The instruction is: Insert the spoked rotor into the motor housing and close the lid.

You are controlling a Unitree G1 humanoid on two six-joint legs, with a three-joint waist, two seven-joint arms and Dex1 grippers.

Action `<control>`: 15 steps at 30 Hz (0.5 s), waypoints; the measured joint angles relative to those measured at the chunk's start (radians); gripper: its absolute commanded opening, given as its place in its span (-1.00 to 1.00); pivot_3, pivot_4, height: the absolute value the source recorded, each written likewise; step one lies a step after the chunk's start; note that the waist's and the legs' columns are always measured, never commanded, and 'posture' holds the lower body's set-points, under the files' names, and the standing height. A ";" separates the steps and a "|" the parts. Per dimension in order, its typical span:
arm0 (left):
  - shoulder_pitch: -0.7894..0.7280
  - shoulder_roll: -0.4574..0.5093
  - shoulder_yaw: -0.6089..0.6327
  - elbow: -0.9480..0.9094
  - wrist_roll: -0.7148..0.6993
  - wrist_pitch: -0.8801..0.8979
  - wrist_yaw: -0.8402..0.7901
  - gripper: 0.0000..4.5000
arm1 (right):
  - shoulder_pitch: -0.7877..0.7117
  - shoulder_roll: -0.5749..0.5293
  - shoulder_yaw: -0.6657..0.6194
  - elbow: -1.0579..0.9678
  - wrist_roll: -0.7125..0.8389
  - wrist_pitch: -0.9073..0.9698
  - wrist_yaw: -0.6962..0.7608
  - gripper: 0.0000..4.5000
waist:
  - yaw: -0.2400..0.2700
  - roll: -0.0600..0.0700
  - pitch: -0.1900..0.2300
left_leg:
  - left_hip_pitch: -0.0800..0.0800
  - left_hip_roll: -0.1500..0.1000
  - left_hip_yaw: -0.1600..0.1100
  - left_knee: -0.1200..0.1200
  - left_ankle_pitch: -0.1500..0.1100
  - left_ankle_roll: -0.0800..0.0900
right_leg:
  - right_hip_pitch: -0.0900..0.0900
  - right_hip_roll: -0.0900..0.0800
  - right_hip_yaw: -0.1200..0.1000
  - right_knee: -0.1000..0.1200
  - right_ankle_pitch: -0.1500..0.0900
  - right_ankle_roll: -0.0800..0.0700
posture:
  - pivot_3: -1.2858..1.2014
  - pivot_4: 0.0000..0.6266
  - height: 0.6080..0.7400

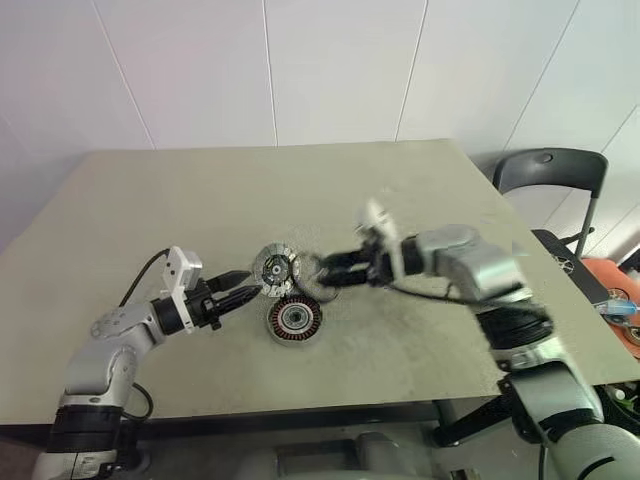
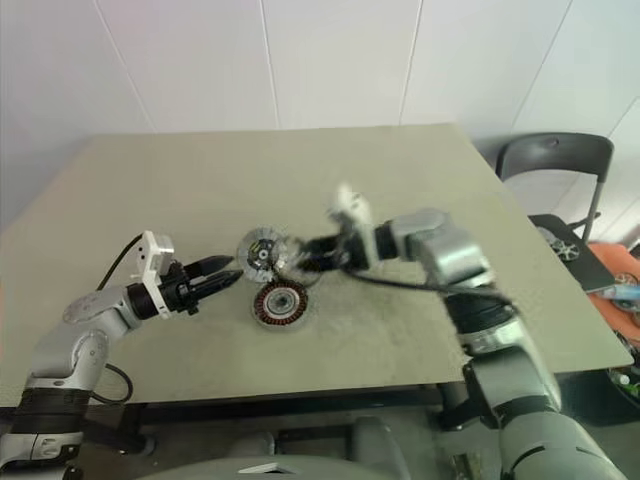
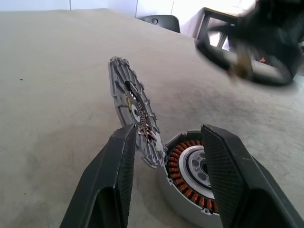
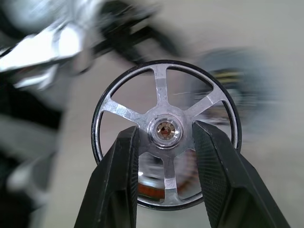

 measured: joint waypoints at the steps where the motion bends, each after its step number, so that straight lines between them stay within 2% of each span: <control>1: 0.002 0.004 0.002 -0.001 0.000 0.000 0.000 0.03 | -0.010 0.020 0.046 0.007 -0.020 -0.002 0.001 -0.42 | 0.001 0.000 0.000 | 0.000 0.000 0.000 0.000 0.000 0.000 | 0.000 0.000 0.000 0.000 0.000 0.000 | 0.03 -1.00 1.00; 6: 0.038 0.015 0.027 -0.017 -0.003 -0.001 0.008 0.03 | -0.079 0.077 0.143 0.101 -0.105 -0.049 -0.003 -0.42 | 0.004 -0.001 0.000 | -0.001 0.000 0.000 0.001 0.000 0.000 | 0.000 -0.001 0.000 -0.001 0.000 0.000 | 0.03 -1.00 1.00; 15: 0.100 0.026 0.067 -0.084 -0.036 0.010 0.015 0.03 | -0.087 0.078 0.156 0.191 -0.161 -0.116 0.018 -0.42 | 0.002 -0.001 0.000 | -0.001 0.000 0.000 0.001 0.000 0.000 | 0.000 -0.001 -0.001 0.000 0.000 0.000 | 0.03 -1.00 1.00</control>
